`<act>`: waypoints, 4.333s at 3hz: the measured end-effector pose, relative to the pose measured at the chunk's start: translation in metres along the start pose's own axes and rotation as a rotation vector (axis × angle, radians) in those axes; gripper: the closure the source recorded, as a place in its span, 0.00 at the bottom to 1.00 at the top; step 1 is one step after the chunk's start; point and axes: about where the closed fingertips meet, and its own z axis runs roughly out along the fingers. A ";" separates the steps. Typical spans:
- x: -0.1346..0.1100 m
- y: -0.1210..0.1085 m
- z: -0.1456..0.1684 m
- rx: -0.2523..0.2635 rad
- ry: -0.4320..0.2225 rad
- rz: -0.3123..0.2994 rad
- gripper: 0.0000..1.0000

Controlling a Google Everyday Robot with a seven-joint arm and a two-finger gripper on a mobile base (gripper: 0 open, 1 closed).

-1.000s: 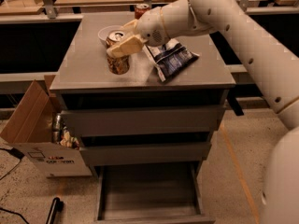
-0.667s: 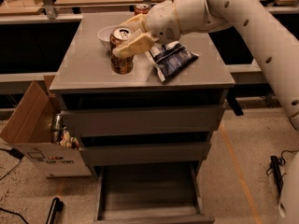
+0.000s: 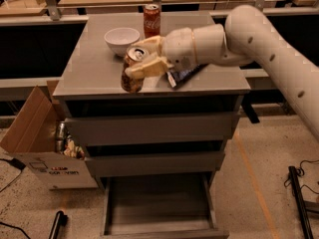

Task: Place orange can into bottom drawer

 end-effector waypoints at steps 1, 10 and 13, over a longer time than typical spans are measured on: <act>0.049 0.039 -0.003 0.000 -0.042 0.049 1.00; 0.473 0.191 0.068 -0.060 0.090 0.333 1.00; 0.608 0.195 0.085 0.068 0.159 0.295 1.00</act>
Offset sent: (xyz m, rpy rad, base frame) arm -0.0852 -0.0513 -0.2072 -0.1875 0.2620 0.0331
